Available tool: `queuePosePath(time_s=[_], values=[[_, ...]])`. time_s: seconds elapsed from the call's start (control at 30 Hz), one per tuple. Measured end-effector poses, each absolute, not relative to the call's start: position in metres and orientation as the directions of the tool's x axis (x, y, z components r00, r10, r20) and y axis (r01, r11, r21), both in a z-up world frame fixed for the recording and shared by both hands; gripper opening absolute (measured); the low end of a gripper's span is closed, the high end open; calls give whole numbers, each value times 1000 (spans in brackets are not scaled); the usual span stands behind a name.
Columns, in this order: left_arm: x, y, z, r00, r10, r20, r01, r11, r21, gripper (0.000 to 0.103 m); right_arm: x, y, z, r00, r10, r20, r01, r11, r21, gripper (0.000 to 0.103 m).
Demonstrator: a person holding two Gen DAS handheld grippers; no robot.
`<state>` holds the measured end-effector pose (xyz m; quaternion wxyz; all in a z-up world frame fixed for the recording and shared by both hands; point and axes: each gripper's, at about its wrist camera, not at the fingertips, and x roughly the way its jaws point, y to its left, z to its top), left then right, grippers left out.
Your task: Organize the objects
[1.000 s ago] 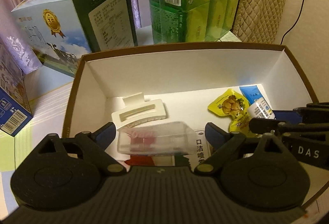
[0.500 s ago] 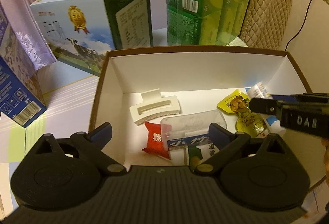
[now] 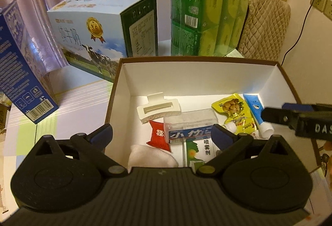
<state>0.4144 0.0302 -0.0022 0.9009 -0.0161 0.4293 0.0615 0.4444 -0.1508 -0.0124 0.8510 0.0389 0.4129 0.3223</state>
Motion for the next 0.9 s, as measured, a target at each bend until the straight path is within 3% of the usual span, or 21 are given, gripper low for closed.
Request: queuePosePath(time_s=[0.2,0.9], values=[[382,17,16,653,105,-750,-130,991,26,102,405,-176,2,471,567,-676,-524,796,302,74],[225,-43,50,684,157,-712,-236,972,-12,102,286,-251,33,439,607,-662,-614,741,273,76]])
